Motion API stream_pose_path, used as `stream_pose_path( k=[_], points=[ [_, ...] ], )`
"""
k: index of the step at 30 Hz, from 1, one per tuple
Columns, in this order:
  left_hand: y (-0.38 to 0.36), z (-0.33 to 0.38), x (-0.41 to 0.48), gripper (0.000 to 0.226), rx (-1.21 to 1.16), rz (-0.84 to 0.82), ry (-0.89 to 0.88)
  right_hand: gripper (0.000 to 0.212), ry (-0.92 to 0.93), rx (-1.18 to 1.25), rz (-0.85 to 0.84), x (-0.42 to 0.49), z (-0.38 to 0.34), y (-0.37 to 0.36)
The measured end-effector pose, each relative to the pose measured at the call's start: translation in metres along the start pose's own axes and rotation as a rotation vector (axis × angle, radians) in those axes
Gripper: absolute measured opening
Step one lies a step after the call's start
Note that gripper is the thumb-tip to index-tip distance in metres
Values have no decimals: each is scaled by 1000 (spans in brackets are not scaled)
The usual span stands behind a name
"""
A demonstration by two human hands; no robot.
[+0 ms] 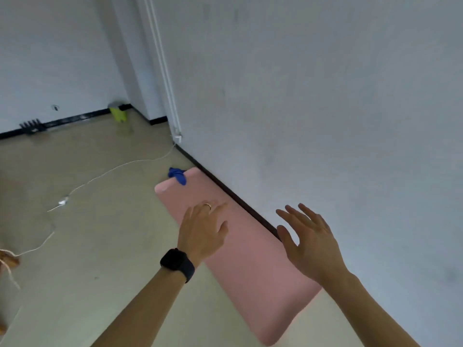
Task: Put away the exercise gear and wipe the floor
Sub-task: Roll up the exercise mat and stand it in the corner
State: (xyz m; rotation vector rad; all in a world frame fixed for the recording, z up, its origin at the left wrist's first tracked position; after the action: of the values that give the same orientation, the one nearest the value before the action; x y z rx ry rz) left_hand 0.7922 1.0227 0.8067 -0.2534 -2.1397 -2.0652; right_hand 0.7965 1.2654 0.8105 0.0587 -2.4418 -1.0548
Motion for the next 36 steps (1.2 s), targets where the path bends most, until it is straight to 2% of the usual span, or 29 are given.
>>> stream_pose_path(
  k=[6,14,20,36],
  points=[
    [12,-220,-45,52,91,-13,211,50,137,89,-128,44,-146,-140],
    [10,-392,-59,51,87,-15,383,45,235,140,-186,103,-245,-259],
    [-16,-479,-4,52,106,-34,393,45,250,166,-201,181,-273,-347],
    [-102,-677,218,51,96,-100,388,50,183,152,-266,428,-282,-551]
  ],
)
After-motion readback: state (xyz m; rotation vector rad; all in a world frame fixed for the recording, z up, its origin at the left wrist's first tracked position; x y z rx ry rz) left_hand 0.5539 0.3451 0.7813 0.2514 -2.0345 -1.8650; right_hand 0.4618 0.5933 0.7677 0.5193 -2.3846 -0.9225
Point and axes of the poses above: each hand's wrist, its own x-axis towards the middle knuckle, its own y-axis out of the back of the hand, z = x × y, the point moved 7 cm from there along x, towards the middle knuckle, and after that the axes turned 14 degrees about x, right-handed, at the moved point
